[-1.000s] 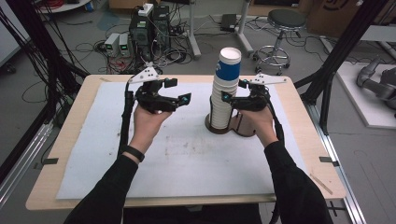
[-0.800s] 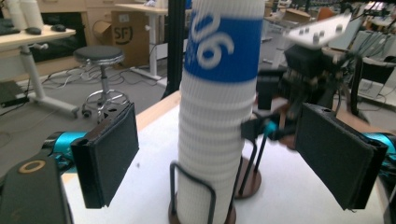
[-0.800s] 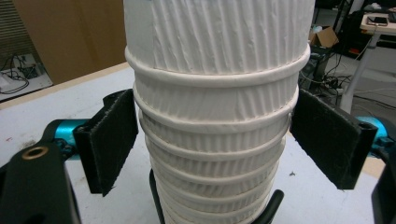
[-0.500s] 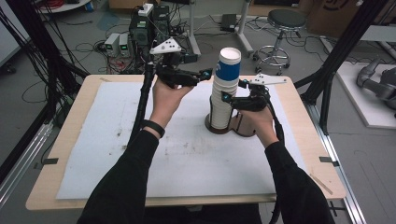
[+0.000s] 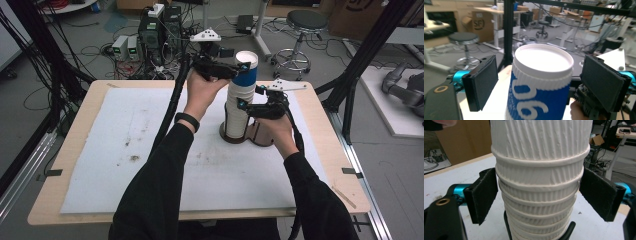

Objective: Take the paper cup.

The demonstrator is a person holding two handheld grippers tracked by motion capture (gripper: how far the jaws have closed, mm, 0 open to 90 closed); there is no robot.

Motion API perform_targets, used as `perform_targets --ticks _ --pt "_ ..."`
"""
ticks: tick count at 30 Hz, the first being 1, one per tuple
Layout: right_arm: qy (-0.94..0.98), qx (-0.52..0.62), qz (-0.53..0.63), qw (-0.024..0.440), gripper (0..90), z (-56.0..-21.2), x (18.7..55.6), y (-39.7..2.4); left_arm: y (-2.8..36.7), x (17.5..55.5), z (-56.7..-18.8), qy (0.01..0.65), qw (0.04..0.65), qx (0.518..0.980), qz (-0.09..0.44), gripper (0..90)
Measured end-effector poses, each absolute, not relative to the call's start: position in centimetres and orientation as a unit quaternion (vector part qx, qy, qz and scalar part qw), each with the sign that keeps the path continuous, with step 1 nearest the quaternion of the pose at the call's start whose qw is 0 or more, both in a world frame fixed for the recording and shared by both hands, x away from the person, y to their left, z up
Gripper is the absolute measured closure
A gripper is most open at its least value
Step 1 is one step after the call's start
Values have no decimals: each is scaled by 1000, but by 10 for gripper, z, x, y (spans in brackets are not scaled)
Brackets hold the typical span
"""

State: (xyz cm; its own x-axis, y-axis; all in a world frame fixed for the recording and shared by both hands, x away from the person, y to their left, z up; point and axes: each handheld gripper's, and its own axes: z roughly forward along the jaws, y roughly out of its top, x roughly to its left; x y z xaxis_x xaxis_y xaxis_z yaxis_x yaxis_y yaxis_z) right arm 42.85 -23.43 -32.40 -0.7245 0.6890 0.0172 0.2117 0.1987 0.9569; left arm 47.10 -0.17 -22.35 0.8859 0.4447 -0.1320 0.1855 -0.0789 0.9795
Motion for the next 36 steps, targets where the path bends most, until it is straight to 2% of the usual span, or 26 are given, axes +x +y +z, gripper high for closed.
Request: perform_targets --ticks 4,5,7,9,19,28,36 --pt "744 303 556 215 160 -324 428 -235 -8 474 -225 220 638 732 96 148" --pt "744 304 556 214 161 -324 428 -235 -9 474 -225 220 638 732 98 165" --pt "744 303 555 215 162 -324 428 -235 -10 472 -224 209 641 732 96 258" --pt "743 304 556 213 163 -324 428 -236 -12 471 -222 207 637 735 106 288" --pt "742 304 556 218 167 -325 426 -236 -12 468 -215 206 640 731 117 297" --pt "741 307 556 217 168 -325 425 -235 -6 460 -181 191 651 718 154 298" --pt "740 309 558 216 168 -325 425 -236 11 451 -162 182 685 687 159 298"
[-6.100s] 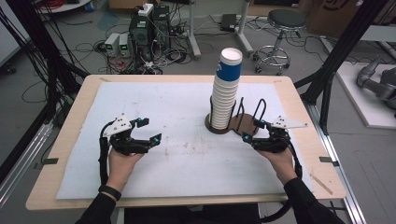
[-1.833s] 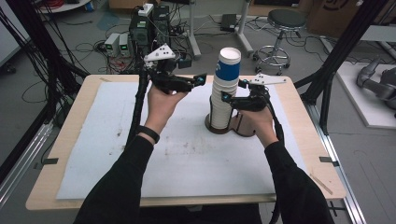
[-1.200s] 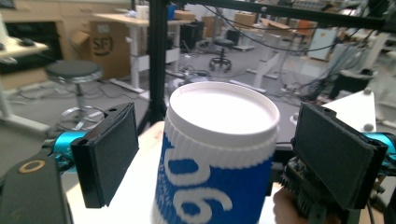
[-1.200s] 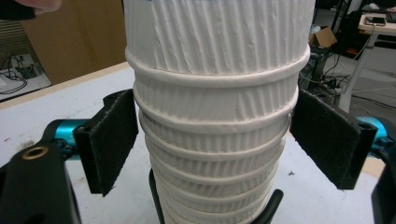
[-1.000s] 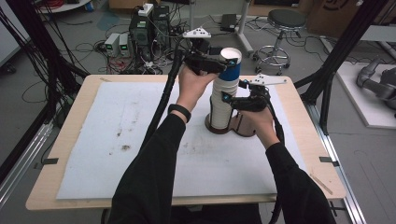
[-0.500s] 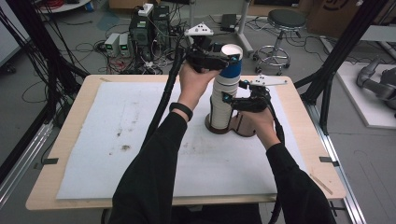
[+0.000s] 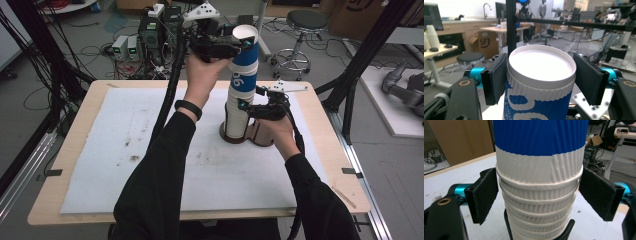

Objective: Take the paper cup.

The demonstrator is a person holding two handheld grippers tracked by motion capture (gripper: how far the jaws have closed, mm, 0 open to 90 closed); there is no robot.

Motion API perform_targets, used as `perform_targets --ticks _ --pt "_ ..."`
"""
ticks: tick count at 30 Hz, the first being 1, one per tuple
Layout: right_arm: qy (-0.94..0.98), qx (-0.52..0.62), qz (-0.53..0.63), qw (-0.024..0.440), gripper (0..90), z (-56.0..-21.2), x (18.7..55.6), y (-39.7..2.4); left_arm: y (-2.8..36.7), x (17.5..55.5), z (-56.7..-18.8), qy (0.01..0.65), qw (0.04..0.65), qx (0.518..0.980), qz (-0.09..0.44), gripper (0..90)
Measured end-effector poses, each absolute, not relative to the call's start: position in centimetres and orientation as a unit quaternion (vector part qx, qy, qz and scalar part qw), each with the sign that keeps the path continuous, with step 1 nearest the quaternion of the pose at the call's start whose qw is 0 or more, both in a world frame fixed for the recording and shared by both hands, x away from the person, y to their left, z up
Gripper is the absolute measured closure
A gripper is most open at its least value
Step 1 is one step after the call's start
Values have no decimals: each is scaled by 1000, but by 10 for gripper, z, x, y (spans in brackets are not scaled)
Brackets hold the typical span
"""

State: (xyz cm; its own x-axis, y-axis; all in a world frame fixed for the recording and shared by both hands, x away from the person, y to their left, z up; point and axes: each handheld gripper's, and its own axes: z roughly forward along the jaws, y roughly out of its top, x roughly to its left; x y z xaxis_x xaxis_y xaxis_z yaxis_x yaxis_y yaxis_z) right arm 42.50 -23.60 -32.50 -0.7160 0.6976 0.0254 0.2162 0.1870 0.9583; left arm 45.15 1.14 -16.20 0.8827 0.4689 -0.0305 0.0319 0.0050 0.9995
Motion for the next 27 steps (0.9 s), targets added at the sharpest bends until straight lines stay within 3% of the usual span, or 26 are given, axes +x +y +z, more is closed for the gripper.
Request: perform_targets --ticks 14,27 --pt "737 314 559 214 184 -328 424 -235 70 419 -145 183 683 681 189 298" --pt "740 316 554 215 204 -328 423 -235 108 378 -187 181 655 710 186 298"
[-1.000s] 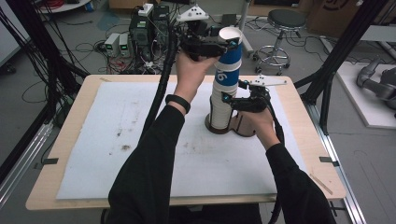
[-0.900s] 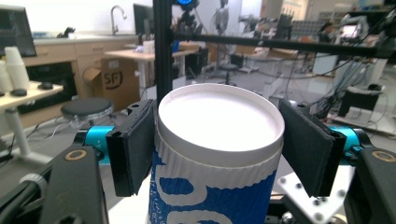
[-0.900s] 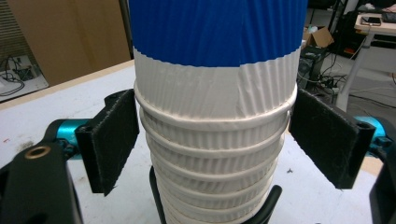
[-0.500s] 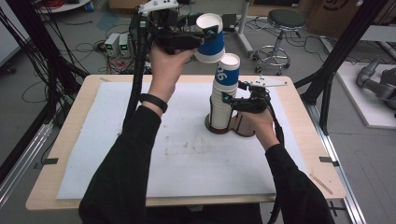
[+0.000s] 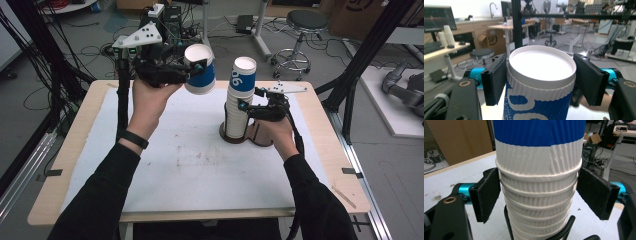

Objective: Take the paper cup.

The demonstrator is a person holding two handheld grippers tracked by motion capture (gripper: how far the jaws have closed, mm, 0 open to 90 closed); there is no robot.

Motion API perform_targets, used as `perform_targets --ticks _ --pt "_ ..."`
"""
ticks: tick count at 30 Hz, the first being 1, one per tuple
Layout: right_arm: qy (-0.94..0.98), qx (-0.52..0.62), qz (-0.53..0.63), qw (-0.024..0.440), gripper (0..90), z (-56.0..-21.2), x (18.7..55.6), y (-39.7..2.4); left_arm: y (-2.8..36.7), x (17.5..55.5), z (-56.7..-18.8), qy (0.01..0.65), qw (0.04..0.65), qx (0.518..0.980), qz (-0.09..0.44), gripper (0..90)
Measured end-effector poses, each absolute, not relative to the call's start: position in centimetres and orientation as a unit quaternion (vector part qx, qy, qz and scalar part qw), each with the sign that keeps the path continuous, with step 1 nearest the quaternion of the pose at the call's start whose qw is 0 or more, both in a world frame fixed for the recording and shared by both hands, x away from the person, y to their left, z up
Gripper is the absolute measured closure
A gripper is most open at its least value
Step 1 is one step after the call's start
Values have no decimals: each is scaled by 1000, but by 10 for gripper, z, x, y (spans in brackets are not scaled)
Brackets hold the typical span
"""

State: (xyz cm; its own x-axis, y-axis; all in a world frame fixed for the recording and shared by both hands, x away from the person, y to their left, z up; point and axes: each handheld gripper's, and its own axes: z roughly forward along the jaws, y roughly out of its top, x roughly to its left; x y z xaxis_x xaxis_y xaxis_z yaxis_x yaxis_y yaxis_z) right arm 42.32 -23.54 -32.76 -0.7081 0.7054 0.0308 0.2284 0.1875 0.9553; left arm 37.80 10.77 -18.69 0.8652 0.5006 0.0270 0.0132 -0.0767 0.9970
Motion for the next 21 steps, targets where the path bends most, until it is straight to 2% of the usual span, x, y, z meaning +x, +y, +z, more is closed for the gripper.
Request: perform_targets --ticks 9,21 --pt "740 317 553 216 206 -327 423 -235 114 352 -221 181 653 717 164 298" --pt "738 320 554 216 207 -328 423 -235 128 331 -291 203 639 727 151 298"
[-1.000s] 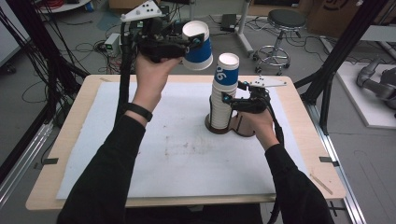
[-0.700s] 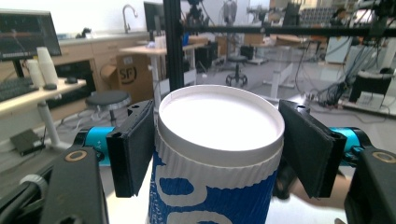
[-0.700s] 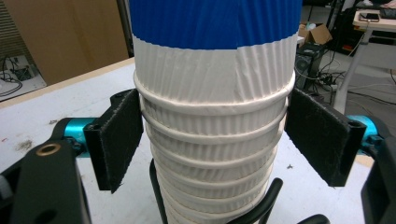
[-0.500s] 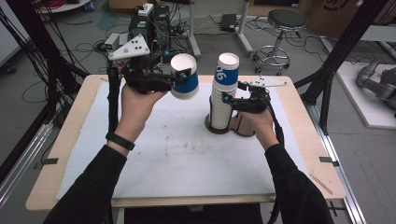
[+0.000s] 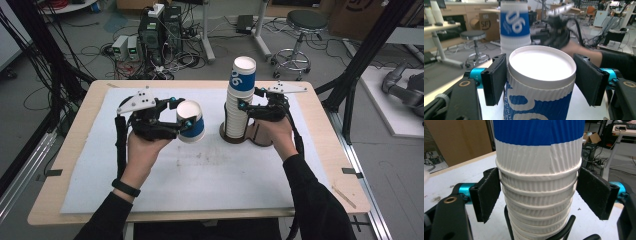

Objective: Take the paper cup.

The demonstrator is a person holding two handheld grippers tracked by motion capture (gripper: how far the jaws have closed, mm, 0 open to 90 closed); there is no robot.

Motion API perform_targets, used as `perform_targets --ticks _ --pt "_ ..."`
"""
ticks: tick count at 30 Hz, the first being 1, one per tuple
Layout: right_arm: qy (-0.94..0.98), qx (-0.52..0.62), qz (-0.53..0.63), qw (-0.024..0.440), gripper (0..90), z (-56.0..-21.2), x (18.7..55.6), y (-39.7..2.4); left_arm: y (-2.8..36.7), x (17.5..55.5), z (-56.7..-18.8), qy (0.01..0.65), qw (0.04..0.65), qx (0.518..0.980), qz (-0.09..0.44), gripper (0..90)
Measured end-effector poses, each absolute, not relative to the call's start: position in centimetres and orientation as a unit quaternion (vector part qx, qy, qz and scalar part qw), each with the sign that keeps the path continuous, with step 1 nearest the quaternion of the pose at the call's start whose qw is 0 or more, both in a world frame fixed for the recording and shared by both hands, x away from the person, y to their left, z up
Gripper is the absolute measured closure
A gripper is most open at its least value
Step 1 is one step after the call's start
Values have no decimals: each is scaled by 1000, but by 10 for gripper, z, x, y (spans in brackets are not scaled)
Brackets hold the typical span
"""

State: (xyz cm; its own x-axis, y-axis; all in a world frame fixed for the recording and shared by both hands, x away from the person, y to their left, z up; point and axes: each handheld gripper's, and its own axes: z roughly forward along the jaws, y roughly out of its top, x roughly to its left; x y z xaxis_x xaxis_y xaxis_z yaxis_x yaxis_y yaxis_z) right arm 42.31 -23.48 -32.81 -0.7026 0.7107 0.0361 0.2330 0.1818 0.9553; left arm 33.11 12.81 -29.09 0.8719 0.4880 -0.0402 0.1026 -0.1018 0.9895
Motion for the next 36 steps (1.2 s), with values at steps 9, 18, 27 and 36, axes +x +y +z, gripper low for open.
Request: perform_targets --ticks 9,18,27,36 --pt "738 319 554 218 207 -328 423 -234 137 316 -338 216 630 733 136 298" --pt "741 316 551 218 205 -327 422 -236 139 318 -354 210 627 740 122 298" --pt "747 311 549 209 158 -322 415 -241 142 322 -367 214 622 745 112 298" --pt "733 296 570 223 153 -316 386 -253 144 324 -371 213 623 745 107 298"
